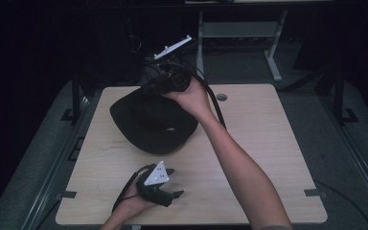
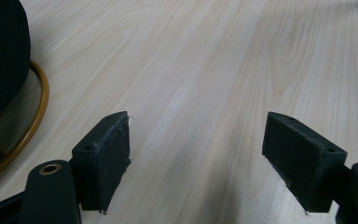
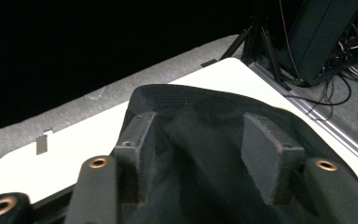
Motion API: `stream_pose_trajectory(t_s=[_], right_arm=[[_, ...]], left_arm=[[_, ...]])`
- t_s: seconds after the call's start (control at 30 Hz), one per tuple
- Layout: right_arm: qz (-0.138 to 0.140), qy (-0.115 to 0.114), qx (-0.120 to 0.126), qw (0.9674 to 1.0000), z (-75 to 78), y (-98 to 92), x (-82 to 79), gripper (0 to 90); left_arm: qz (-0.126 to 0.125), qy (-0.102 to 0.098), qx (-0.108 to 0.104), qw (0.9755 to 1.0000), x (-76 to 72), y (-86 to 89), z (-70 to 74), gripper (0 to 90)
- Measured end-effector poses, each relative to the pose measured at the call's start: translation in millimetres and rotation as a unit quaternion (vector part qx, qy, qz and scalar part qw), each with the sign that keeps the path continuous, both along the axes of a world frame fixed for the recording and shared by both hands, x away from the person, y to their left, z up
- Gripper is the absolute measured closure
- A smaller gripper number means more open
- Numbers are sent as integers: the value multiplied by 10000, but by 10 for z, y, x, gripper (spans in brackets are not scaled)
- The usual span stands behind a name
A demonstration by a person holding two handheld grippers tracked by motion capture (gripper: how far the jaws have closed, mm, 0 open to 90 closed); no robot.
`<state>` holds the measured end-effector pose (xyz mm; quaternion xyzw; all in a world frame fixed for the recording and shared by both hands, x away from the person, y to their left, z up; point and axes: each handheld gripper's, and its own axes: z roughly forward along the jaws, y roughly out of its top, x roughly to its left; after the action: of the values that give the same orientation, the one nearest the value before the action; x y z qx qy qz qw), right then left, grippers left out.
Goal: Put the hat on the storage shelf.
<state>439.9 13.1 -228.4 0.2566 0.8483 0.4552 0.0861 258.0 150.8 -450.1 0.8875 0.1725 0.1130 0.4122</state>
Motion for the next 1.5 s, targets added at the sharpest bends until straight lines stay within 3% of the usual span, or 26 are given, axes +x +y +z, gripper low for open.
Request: stream_pose_trajectory(t_s=[0.37,0.53,1.5], right_arm=[[-34,-121,416,9991,0,-318,-80,374],[-74,-152,475,9987,-21,-453,-96,355],[-323,84,506,9982,-144,-971,-133,283]], left_arm=[[150,24,-102,9998,18,82,4,227],[202,20,-93,9998,11,115,3,227],[302,23,-205,9993,42,160,-5,227]])
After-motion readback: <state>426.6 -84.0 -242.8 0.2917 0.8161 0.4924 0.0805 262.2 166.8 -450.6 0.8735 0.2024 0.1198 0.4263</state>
